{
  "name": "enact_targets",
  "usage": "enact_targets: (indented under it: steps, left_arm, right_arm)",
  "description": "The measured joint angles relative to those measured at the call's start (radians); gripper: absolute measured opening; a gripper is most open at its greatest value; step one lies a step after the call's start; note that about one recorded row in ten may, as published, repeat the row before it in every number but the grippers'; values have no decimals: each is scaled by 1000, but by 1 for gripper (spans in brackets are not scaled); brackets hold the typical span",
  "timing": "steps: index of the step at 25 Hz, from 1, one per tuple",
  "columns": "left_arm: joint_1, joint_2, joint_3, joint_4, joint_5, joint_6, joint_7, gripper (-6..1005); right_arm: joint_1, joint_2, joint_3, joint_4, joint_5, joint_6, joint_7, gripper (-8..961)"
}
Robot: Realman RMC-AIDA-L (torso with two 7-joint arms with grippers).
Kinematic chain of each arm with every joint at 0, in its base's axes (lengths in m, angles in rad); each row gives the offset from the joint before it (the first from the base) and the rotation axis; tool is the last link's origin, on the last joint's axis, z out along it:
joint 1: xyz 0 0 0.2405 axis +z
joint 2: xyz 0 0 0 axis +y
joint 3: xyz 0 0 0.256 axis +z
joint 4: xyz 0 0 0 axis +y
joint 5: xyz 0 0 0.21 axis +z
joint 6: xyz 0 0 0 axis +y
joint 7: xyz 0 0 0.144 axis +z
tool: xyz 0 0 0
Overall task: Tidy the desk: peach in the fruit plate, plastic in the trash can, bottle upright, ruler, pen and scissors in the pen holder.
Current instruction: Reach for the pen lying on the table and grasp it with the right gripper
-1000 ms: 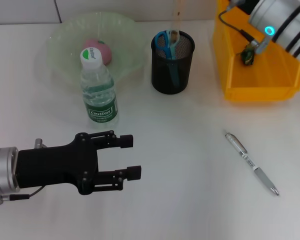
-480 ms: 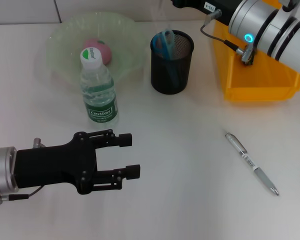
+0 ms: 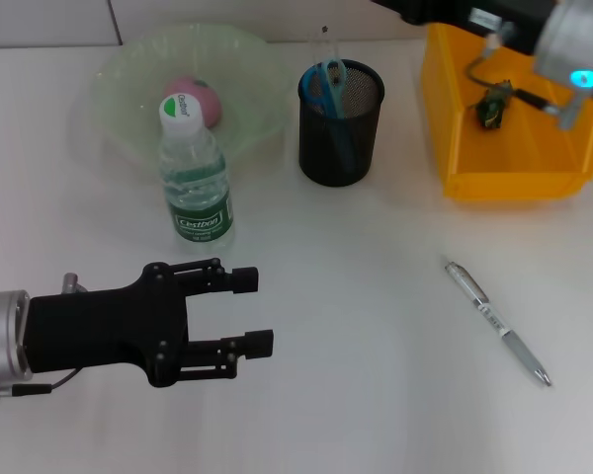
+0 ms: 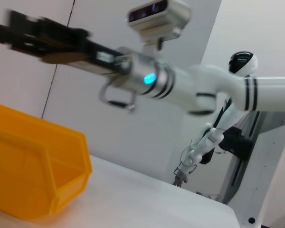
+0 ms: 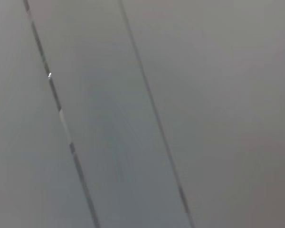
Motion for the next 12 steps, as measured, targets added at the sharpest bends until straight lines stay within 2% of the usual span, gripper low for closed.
enact_targets:
  steps: [3, 6, 9, 12]
  left_arm:
    - [0, 7, 4, 3, 4, -3, 1, 743]
    - [-1, 11, 4, 9, 8, -7, 4, 743]
    - [-2, 12, 4, 29, 35, -8, 5, 743]
    - [-5, 11, 2, 51, 71, -13, 5, 743]
  right_arm:
    - [-110, 7, 116, -291, -309, -139, 298, 631]
    - [-158, 25, 257, -543, -591, -362, 567, 629]
    - [-132, 20, 346, -715, -828, -599, 802, 623]
    - [-70, 13, 394, -799, -1032, -808, 955, 617]
